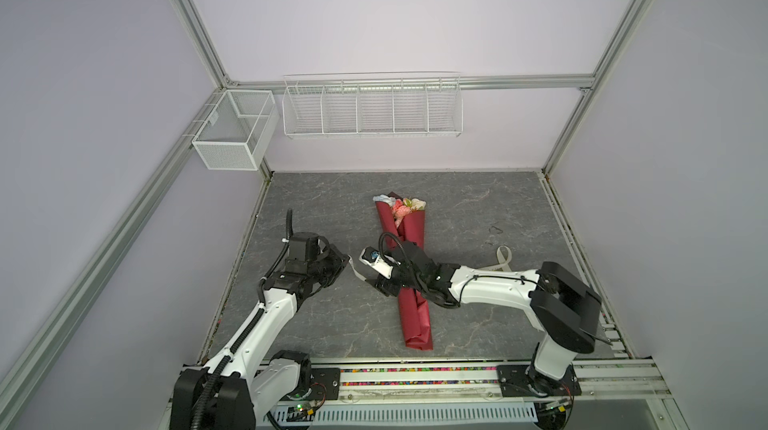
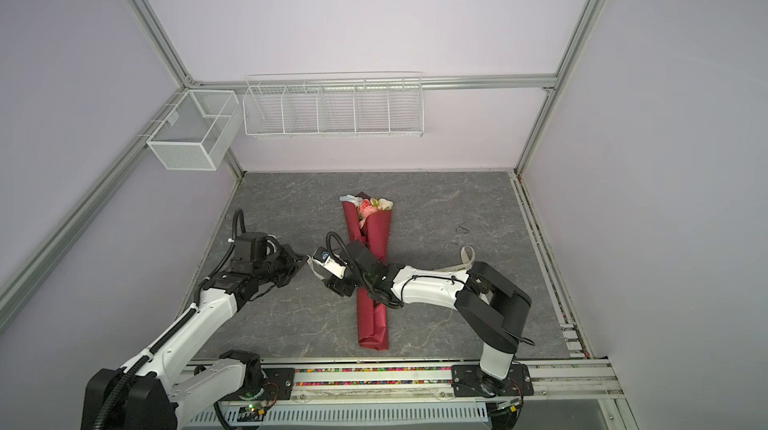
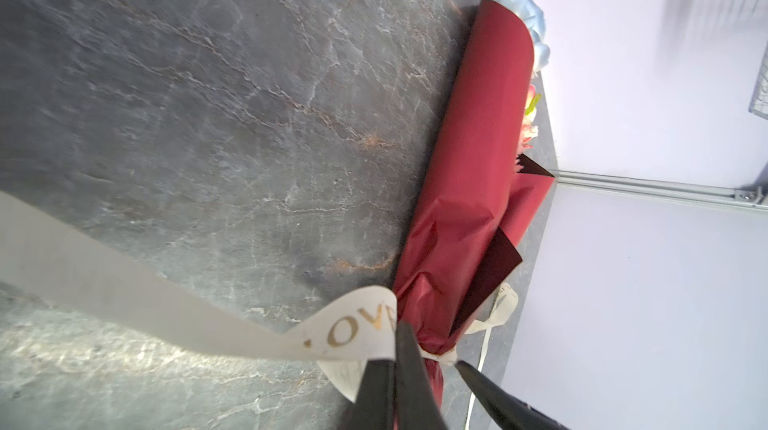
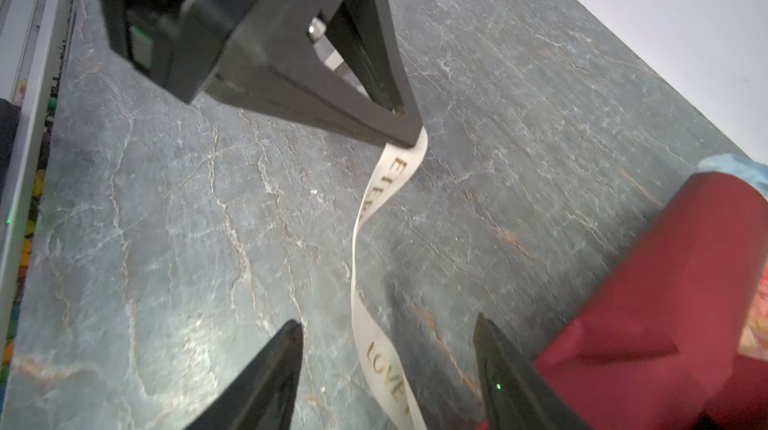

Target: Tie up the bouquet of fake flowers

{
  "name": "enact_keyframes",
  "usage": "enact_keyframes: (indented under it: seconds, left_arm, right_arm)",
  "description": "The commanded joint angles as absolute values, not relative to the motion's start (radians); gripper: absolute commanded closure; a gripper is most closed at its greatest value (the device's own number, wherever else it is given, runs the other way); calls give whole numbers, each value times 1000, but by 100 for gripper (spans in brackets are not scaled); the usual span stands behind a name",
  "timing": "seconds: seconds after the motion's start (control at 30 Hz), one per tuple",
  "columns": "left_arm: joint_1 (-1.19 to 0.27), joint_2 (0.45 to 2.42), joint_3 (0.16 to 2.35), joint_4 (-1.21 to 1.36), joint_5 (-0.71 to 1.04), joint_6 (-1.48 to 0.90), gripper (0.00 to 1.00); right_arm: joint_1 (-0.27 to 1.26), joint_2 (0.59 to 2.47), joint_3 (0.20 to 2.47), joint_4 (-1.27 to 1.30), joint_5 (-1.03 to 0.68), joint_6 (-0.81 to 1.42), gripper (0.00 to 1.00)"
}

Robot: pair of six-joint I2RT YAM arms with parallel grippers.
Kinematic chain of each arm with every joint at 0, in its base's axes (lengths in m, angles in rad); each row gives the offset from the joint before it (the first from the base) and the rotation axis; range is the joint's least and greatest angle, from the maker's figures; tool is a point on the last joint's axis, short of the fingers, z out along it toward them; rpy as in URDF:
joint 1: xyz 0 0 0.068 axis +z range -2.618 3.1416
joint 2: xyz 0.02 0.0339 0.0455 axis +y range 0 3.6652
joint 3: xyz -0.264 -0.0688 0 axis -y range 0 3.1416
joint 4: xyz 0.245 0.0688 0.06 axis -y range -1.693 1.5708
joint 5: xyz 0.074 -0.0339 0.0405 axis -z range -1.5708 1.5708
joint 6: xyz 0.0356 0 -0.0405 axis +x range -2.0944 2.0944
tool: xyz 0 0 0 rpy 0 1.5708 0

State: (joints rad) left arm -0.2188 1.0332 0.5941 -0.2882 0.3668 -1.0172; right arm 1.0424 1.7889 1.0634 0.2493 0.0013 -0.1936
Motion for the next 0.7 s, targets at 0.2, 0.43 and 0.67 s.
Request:
enact_keyframes:
  seconds: [0.2, 0.43, 0.67]
  left_arm:
    - [-221, 996, 519, -168, 440, -1076, 100]
    - [-219, 964, 510, -164, 420, -1076, 100]
    - [-219, 940, 508, -169, 399, -1073, 100]
  right_arm:
    - [1044, 1939, 1138, 485, -15, -142, 45]
    - [1046, 1954, 1134, 496, -32, -68, 58]
    - [1055, 1979, 1098, 507, -6, -5, 43]
